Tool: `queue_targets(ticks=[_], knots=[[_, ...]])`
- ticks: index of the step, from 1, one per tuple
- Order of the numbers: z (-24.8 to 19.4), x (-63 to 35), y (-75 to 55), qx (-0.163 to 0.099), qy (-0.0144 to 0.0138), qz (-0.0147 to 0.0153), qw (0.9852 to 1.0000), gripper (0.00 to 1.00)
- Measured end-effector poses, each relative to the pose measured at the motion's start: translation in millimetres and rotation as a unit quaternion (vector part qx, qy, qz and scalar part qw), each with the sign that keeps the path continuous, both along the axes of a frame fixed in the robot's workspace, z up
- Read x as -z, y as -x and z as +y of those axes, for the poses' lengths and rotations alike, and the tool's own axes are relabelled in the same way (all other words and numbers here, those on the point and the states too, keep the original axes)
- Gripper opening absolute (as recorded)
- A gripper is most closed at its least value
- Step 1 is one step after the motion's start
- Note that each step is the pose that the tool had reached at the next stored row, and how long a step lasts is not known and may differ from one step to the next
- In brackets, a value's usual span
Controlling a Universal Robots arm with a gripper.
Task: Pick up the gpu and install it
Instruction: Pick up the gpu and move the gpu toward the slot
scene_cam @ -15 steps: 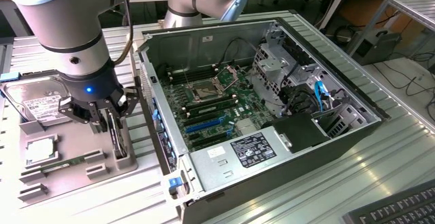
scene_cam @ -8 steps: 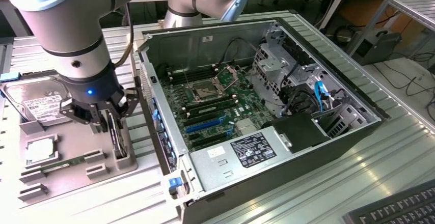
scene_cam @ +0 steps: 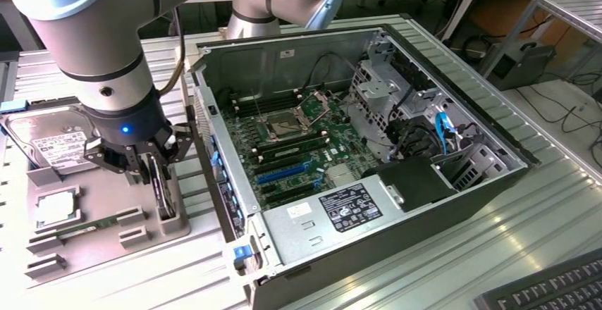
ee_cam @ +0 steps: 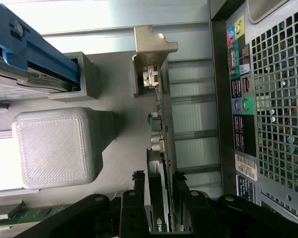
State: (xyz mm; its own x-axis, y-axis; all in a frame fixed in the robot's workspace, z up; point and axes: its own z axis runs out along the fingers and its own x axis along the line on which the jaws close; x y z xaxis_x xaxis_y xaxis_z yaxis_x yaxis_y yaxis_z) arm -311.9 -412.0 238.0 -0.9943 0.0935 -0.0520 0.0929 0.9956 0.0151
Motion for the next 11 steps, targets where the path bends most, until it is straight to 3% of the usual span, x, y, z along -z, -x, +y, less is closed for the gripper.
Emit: queue_targets(ticks=[4,5,11], knots=[[0.0,0.0,0.0,0.000,0.0000,0.0000,1.0000,0.35],[0.0,0.0,0.0,0.000,0.0000,0.0000,1.0000,0.28],[0.0,0.0,0.0,0.000,0.0000,0.0000,1.0000,0.27]])
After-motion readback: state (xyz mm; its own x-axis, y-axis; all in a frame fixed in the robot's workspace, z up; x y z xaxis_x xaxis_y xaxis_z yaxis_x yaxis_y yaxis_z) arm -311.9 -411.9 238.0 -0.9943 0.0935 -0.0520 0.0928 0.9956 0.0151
